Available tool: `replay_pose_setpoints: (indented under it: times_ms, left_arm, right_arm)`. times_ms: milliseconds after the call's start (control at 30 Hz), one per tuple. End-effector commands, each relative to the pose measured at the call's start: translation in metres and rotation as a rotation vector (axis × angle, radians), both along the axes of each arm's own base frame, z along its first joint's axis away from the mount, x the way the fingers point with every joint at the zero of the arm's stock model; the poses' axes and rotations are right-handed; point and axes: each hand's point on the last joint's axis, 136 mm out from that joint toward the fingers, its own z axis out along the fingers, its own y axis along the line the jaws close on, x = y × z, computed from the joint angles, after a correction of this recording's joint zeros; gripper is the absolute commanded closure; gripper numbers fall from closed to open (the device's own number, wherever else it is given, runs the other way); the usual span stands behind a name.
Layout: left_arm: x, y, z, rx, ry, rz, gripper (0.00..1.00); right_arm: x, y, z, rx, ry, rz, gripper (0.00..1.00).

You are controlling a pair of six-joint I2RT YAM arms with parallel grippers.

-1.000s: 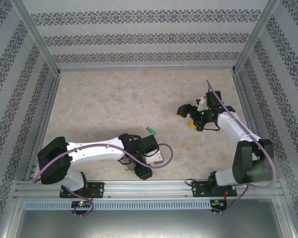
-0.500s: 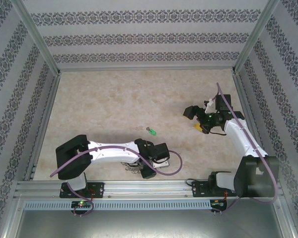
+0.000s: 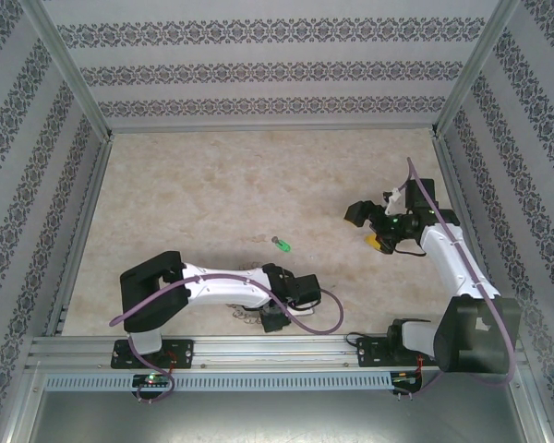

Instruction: Put the keys on the keyring

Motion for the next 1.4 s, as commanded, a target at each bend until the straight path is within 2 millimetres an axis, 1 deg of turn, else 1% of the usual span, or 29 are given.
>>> replay_pose_setpoints:
  times_ms: [0, 133, 233, 400, 567, 700, 767, 800, 833, 900, 967, 1067, 1300, 1367]
  left_arm:
    - [0.002, 0.006, 0.0, 0.063, -0.033, -0.037, 0.79]
    - [0.009, 0.01, -0.001, 0.096, -0.073, -0.038, 0.82]
    - [0.015, 0.014, 0.001, 0.115, -0.108, -0.04, 0.82]
    - [0.016, 0.011, 0.004, 0.101, -0.123, -0.052, 0.77]
    - [0.018, 0.011, 0.001, 0.117, -0.144, -0.058, 0.77]
    - [0.021, 0.009, 0.001, 0.118, -0.156, -0.047, 0.84]
    - [0.019, 0.007, 0.001, 0.108, -0.145, -0.042, 0.92]
    - [0.018, 0.006, 0.001, 0.102, -0.135, -0.042, 0.97]
    - [0.017, 0.005, 0.001, 0.097, -0.13, -0.041, 1.0]
    - [0.016, 0.004, 0.004, 0.082, -0.125, -0.034, 1.0]
    - [0.018, 0.003, 0.012, 0.053, -0.123, -0.017, 1.0]
    - [0.025, 0.002, 0.028, -0.033, -0.076, 0.064, 1.0]
    - [0.042, -0.002, 0.084, -0.294, 0.049, 0.234, 1.0]
    - [0.047, -0.001, 0.105, -0.376, 0.062, 0.25, 1.0]
  right_arm:
    - [-0.006, 0.0, 0.003, 0.007, -0.004, 0.013, 0.02]
    - [-0.002, -0.001, 0.005, 0.007, -0.01, 0.011, 0.02]
    - [0.002, -0.001, 0.007, 0.006, -0.018, 0.012, 0.02]
    - [0.003, -0.001, 0.006, 0.007, -0.016, 0.017, 0.02]
    - [0.004, -0.001, 0.007, 0.01, -0.021, 0.018, 0.02]
    - [0.005, -0.001, 0.009, 0.008, -0.025, 0.019, 0.02]
    - [0.007, -0.002, 0.011, 0.009, -0.03, 0.019, 0.02]
    - [0.007, -0.002, 0.012, 0.008, -0.033, 0.02, 0.02]
    - [0.007, -0.002, 0.012, 0.008, -0.032, 0.02, 0.02]
    - [0.008, -0.002, 0.014, 0.007, -0.038, 0.021, 0.02]
    - [0.01, -0.002, 0.017, 0.006, -0.048, 0.021, 0.02]
    - [0.011, -0.003, 0.02, 0.003, -0.062, 0.014, 0.02]
    - [0.01, -0.004, 0.024, 0.017, -0.088, -0.008, 0.02]
    - [0.009, -0.004, 0.026, 0.016, -0.099, -0.009, 0.02]
